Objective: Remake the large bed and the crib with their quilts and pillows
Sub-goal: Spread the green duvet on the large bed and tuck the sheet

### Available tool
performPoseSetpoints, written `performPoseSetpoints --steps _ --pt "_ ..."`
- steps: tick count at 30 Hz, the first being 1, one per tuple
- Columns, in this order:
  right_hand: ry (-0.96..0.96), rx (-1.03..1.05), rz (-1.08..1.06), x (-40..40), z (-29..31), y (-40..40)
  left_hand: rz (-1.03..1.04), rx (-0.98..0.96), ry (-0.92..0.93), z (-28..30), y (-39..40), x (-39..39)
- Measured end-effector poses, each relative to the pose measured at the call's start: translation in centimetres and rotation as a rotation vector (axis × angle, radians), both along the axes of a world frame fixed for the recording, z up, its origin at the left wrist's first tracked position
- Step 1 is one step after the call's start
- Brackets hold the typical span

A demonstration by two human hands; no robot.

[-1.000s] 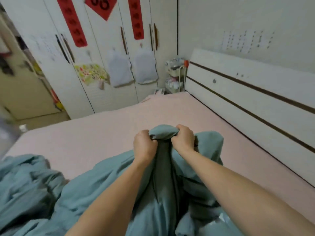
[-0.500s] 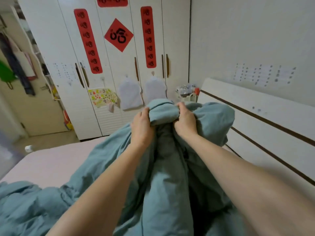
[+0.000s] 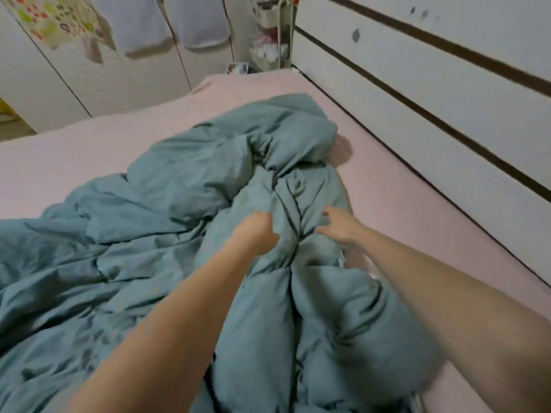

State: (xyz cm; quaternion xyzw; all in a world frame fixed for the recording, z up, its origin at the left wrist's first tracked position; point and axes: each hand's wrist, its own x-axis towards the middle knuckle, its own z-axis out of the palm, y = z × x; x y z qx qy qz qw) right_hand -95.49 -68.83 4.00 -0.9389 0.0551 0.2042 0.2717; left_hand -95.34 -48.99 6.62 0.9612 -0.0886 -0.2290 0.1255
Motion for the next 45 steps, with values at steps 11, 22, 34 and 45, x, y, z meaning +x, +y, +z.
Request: performPoseSetpoints --steps 11,22,34,45 --pt "0.568 0.341 0.088 -19.6 -8.6 -10.2 0.935 -0.834 0.796 -9.4 -11.0 -18.4" --pt "0.214 0.127 0.142 -26.0 4.5 -10.8 1.063 -0.978 0.407 -0.3 -14.4 -19.2" --pt "-0.137 0.025 -0.409 -38.5 17.2 -18.4 0.861 -1.576 0.254 17.5 -21.2 -24.6" --pt "-0.433 -0.179 -0.824 -50.3 20.4 -26.3 -0.250 -0.537 0.117 18.2 -30.4 -35.2"
